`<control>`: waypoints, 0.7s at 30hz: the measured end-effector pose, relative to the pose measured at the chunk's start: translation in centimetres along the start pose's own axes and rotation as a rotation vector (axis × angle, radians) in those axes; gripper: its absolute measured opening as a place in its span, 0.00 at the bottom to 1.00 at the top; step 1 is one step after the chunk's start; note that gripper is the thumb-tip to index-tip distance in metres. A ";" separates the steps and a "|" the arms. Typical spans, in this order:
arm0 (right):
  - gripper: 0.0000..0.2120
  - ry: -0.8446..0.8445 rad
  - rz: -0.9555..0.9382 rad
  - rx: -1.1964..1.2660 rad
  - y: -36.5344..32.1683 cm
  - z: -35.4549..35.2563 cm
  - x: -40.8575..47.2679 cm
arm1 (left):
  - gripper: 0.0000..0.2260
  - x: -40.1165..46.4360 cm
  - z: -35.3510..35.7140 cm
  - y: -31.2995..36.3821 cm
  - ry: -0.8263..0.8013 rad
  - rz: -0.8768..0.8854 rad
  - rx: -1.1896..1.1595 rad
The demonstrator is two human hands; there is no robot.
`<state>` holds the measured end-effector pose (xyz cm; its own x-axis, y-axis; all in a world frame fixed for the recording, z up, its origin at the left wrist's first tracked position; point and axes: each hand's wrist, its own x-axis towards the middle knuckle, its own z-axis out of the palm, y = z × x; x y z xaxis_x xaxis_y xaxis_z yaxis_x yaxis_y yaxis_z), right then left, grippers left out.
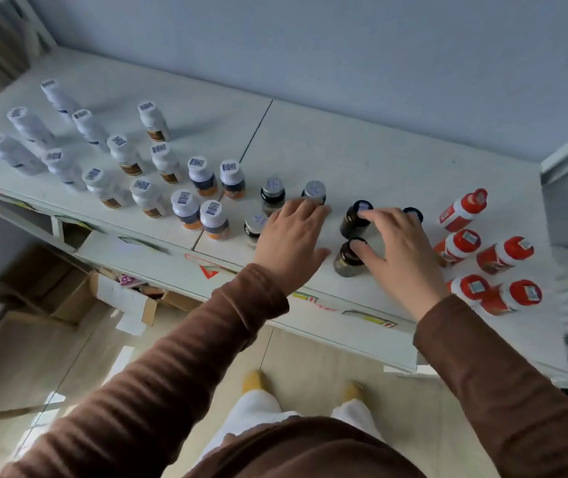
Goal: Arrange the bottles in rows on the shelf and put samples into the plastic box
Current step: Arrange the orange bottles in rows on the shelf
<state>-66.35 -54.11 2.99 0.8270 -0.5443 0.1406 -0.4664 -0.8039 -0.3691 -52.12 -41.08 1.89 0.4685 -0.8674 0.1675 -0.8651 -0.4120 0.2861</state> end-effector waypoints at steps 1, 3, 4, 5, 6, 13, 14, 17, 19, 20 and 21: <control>0.22 -0.015 -0.011 0.004 1.0 -0.5 0.1 | 0.28 0.4 0.3 0.9 0.007 -0.001 0.007; 0.22 -0.047 -0.040 0.006 3.2 -1.5 0.1 | 0.28 1.0 1.1 3.1 0.030 -0.017 0.016; 0.21 -0.061 -0.058 0.005 4.4 -2.0 0.1 | 0.27 1.2 1.5 4.3 0.046 -0.035 0.018; 0.21 -0.076 -0.079 0.007 5.5 -2.4 -0.1 | 0.28 1.3 1.9 5.6 0.052 -0.062 0.013; 0.21 -0.089 -0.100 0.015 6.7 -2.9 -0.3 | 0.28 1.2 2.3 7.0 0.053 -0.095 -0.001; 0.16 -0.121 -0.211 0.035 14.1 -6.4 -2.8 | 0.27 -0.1 5.9 15.2 0.059 -0.180 -0.025; 0.16 -0.131 -0.216 0.039 14.9 -6.7 -3.2 | 0.27 -0.3 6.3 16.1 0.061 -0.187 -0.031; 0.19 -0.224 -0.237 -0.020 16.9 -7.3 -4.4 | 0.24 -1.2 7.5 18.4 0.072 -0.217 -0.066; 0.21 -0.312 -0.241 -0.074 17.9 -7.2 -5.1 | 0.22 -1.8 8.5 19.7 0.051 -0.242 -0.092; 0.22 -0.345 -0.248 -0.099 18.3 -7.1 -5.3 | 0.21 -2.0 9.0 20.3 0.033 -0.251 -0.106; 0.21 -0.368 -0.259 -0.119 18.6 -7.0 -5.4 | 0.21 -2.3 9.6 20.8 0.014 -0.256 -0.120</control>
<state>-81.74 -67.81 1.82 0.9674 -0.2178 -0.1293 -0.2446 -0.9358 -0.2538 -72.93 -50.39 -1.57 0.6719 -0.7353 0.0884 -0.6914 -0.5801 0.4306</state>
